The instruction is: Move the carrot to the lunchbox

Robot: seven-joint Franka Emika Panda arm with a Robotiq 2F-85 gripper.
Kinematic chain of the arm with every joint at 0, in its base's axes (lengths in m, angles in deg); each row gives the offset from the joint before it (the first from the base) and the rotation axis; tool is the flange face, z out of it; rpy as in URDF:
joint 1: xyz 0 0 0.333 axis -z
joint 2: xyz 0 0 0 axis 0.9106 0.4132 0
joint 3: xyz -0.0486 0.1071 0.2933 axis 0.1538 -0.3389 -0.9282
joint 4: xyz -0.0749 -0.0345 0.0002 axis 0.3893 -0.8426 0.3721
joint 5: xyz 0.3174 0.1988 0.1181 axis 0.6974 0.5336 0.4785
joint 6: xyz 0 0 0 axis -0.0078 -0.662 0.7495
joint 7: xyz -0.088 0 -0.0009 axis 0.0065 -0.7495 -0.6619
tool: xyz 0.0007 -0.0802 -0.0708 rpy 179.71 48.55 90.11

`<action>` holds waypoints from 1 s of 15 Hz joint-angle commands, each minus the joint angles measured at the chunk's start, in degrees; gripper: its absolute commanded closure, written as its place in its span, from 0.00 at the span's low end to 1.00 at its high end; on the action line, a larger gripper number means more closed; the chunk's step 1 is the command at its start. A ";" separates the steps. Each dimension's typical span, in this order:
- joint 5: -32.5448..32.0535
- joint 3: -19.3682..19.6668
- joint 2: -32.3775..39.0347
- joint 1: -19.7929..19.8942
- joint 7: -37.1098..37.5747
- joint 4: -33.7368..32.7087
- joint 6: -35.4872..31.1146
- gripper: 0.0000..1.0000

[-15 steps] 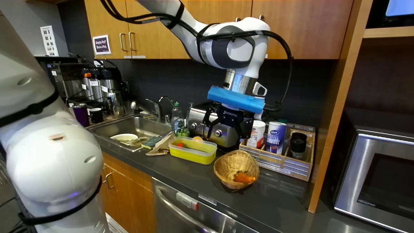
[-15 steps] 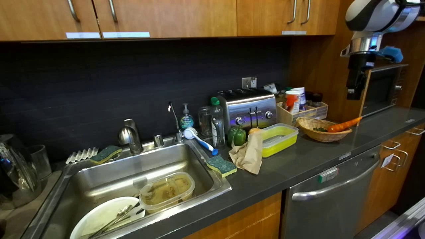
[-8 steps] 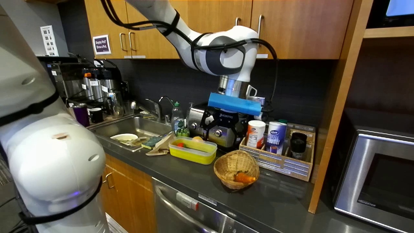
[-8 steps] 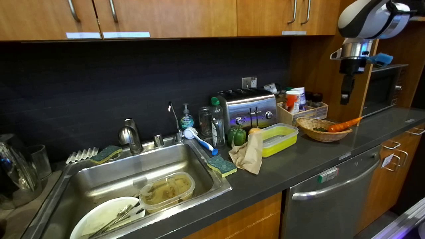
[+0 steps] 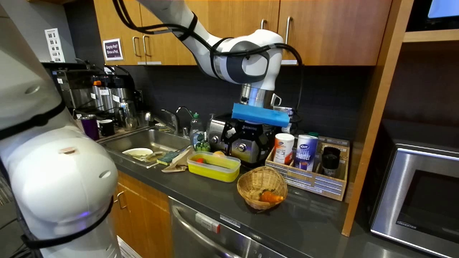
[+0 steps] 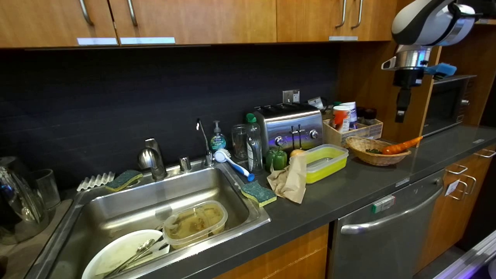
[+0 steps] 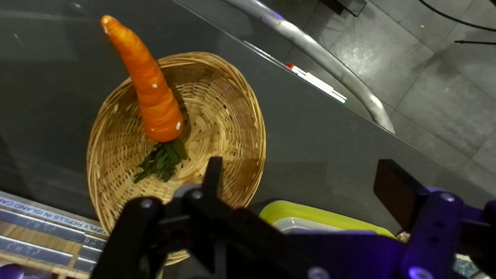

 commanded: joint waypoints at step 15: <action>0.10 -0.27 0.02 0.53 -0.30 -0.05 0.09 0.00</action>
